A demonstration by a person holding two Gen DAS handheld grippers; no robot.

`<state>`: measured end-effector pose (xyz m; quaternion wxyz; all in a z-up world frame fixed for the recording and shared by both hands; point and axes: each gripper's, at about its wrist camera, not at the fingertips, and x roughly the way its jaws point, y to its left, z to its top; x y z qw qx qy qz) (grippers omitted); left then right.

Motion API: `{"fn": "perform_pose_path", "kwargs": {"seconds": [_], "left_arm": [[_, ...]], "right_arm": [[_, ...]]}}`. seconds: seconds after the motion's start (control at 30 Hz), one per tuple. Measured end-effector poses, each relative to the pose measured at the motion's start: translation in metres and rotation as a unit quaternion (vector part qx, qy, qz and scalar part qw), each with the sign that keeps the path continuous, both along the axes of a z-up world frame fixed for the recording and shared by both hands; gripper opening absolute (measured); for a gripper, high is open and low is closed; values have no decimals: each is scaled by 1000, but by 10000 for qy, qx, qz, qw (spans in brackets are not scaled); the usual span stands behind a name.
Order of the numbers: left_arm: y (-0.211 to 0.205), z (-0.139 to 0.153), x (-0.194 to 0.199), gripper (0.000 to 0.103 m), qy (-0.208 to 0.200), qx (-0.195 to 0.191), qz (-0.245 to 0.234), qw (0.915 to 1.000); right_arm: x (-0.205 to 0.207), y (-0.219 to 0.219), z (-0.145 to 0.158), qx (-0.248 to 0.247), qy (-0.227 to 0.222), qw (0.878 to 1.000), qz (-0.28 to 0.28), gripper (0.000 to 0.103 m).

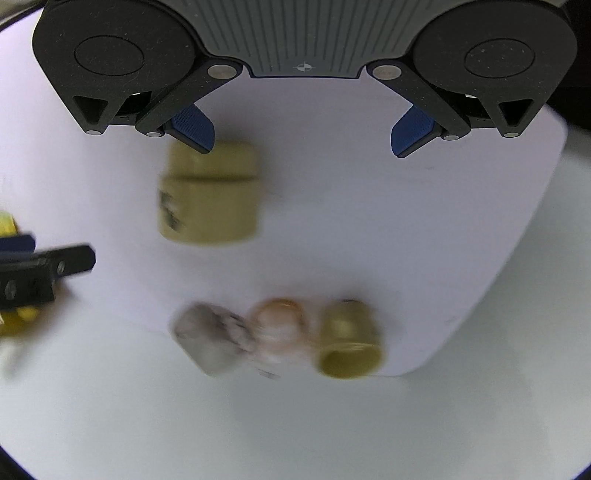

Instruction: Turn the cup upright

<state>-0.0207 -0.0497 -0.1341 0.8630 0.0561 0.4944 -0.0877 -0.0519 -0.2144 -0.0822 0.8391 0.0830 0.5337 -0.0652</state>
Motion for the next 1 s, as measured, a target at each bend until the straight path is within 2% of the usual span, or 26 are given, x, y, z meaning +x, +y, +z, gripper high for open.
{"fn": "perform_pose_path", "kwargs": {"seconds": [0.03,0.17,0.23,0.3,0.47,0.57,0.73,0.8,0.9,1.0], "left_arm": [[-9,-5,-1,103,-11,-25,-166,9999],[-26,-22,7,102,106,-258,-300,9992],[-31,-33,12,91,265,-438,-323,9982],[-34,-45,17,81,491,-409,-277,9976],[-36,-55,19,78,612,-347,-304,9971],[-39,-51,16,67,569,-345,-386,9970],[-33,-40,27,66,511,-539,-200,9970],[-35,-38,26,66,458,-280,-265,9982],[-37,-36,24,68,363,-258,-245,9987],[-45,-39,22,72,251,-18,-370,9990]], "right_arm": [[-6,-7,1,6,35,9999,-111,87],[-27,-27,-2,11,145,9987,-492,86],[-37,-35,-2,-25,136,9980,-613,86],[-42,-40,-3,-46,123,9972,-734,86],[-49,-60,5,-38,-52,9946,-1032,86],[-52,-69,10,-15,-148,9934,-1135,86],[-50,-67,9,19,-221,9945,-1028,86],[-48,-63,9,44,-247,9953,-934,86],[-45,-58,9,60,-268,9961,-841,86],[-46,-58,12,13,-308,9963,-802,86]]}}
